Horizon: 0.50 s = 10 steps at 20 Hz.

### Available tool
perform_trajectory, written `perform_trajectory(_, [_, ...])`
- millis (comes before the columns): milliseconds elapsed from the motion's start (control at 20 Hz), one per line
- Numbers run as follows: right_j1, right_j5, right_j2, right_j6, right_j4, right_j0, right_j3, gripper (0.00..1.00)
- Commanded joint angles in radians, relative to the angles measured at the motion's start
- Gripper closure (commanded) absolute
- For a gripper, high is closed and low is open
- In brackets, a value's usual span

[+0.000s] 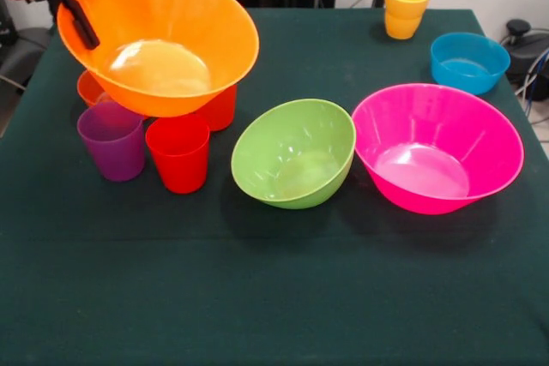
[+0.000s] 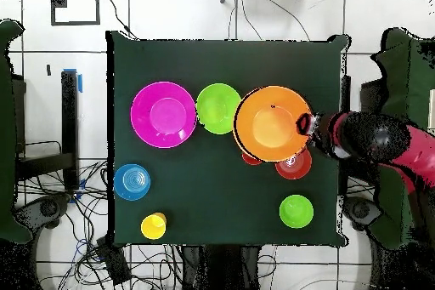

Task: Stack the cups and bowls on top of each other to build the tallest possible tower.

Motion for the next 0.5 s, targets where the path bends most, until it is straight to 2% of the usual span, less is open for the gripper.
perform_trajectory(50, [0.024,-0.08,-0.06,0.082,0.012,0.031,0.064,1.0])
perform_trajectory(500, [0.061,-0.03,-0.056,0.021,0.017,0.035,-0.024,1.0])
